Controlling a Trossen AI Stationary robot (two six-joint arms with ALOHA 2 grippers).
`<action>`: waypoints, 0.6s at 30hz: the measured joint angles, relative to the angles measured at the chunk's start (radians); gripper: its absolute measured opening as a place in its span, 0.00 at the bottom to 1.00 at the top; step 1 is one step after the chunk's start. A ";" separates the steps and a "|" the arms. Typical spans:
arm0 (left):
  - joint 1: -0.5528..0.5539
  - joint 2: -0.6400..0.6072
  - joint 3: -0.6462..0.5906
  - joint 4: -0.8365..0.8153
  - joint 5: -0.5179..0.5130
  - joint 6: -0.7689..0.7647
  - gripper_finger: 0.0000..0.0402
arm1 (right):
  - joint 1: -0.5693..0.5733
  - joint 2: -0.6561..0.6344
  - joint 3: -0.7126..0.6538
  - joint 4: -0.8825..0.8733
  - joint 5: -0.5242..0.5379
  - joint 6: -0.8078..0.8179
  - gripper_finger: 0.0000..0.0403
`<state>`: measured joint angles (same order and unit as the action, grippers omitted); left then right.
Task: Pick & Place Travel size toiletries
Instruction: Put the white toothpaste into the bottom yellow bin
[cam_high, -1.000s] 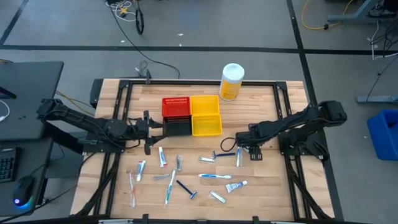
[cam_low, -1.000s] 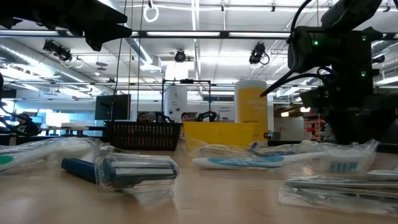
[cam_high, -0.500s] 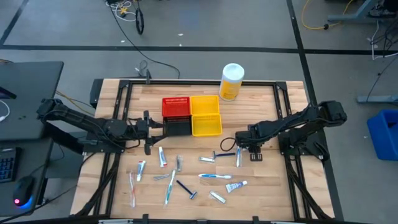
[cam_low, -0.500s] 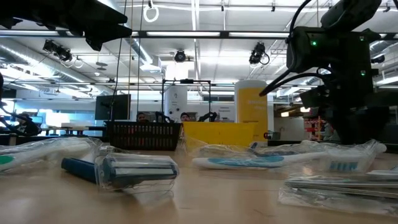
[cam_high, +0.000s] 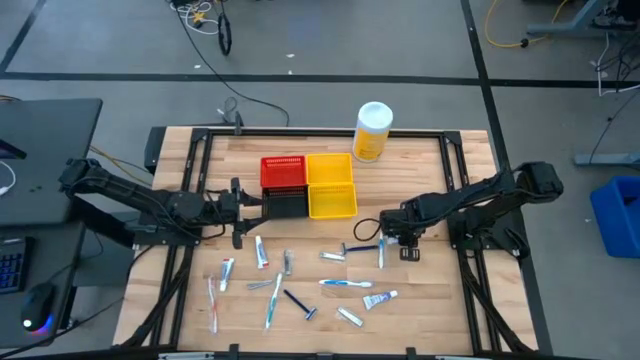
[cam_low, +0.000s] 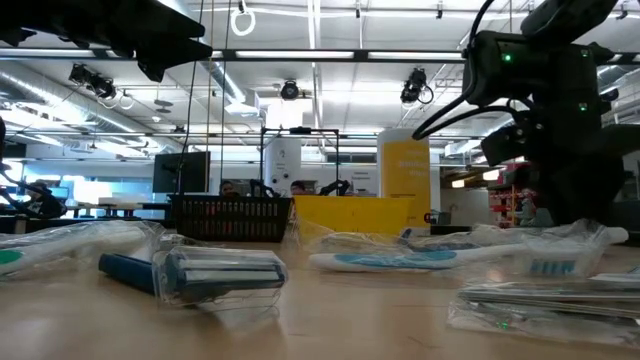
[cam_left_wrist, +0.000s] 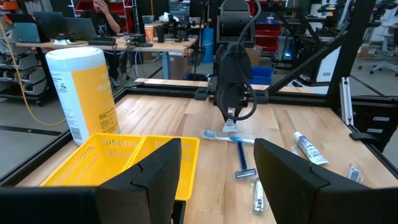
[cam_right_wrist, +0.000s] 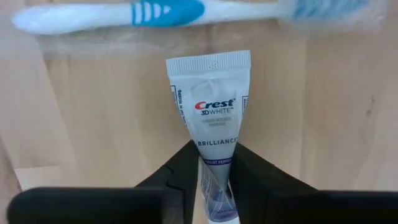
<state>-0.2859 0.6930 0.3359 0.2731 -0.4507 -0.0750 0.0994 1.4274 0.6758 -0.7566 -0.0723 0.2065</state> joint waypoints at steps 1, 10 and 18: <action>0.000 0.000 0.000 0.001 0.000 0.000 0.53 | 0.000 -0.005 0.000 0.001 0.000 0.010 0.21; 0.000 0.000 0.000 0.002 0.000 -0.019 0.53 | 0.000 -0.113 0.000 -0.034 0.010 0.041 0.21; 0.000 0.000 0.000 0.002 -0.002 -0.018 0.53 | -0.008 -0.215 0.000 0.012 0.200 0.066 0.21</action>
<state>-0.2859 0.6930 0.3363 0.2752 -0.4529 -0.0925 0.0917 1.2128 0.6758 -0.7444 0.1279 0.2723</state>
